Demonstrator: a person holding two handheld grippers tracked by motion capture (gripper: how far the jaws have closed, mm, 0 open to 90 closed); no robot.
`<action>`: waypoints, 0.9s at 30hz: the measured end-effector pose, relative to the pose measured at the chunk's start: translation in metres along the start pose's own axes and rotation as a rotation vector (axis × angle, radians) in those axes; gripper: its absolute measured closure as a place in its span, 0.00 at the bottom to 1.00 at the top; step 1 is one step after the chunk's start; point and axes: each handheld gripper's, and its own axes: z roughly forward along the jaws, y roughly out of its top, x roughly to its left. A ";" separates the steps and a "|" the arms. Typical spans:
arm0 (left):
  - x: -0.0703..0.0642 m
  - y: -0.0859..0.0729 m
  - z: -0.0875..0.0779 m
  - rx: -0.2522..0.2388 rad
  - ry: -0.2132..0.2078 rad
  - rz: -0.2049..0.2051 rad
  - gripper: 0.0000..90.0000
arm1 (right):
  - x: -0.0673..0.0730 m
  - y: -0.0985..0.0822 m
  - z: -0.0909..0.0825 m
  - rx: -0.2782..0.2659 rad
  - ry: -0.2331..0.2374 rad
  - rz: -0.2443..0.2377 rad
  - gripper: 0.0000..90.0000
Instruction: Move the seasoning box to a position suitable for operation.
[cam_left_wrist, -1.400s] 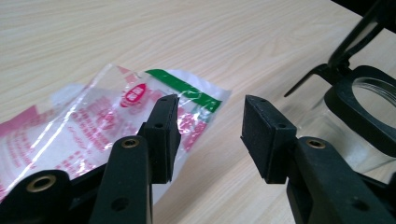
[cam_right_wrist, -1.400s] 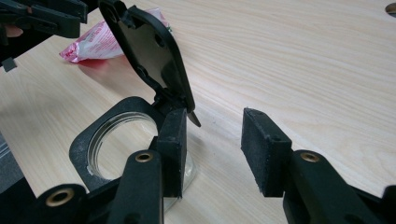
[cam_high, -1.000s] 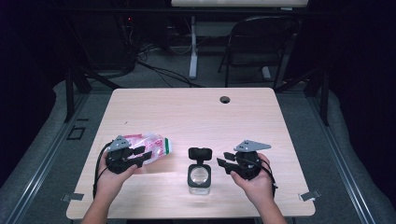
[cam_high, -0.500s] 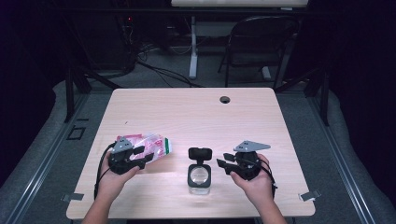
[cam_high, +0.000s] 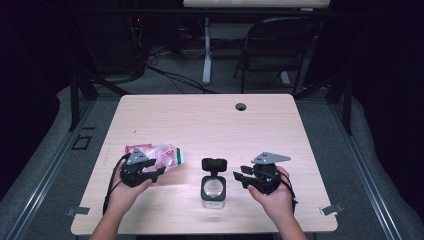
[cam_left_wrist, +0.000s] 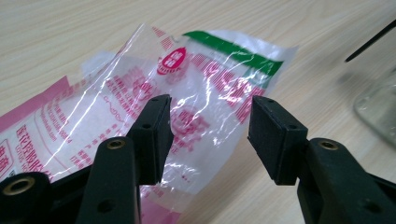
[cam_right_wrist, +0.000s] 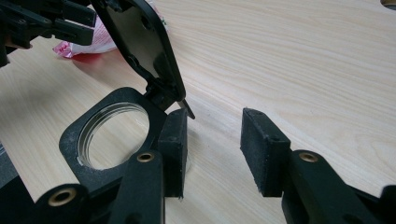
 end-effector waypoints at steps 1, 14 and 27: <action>0.000 0.000 0.001 0.006 0.004 0.003 0.54 | -0.001 0.000 0.000 0.001 -0.001 -0.001 0.68; -0.008 0.001 0.014 0.036 0.027 0.057 0.43 | -0.001 -0.005 0.000 0.007 -0.009 0.009 0.67; -0.012 0.003 0.014 0.023 0.010 0.058 0.40 | -0.002 -0.006 -0.001 0.008 -0.011 0.007 0.66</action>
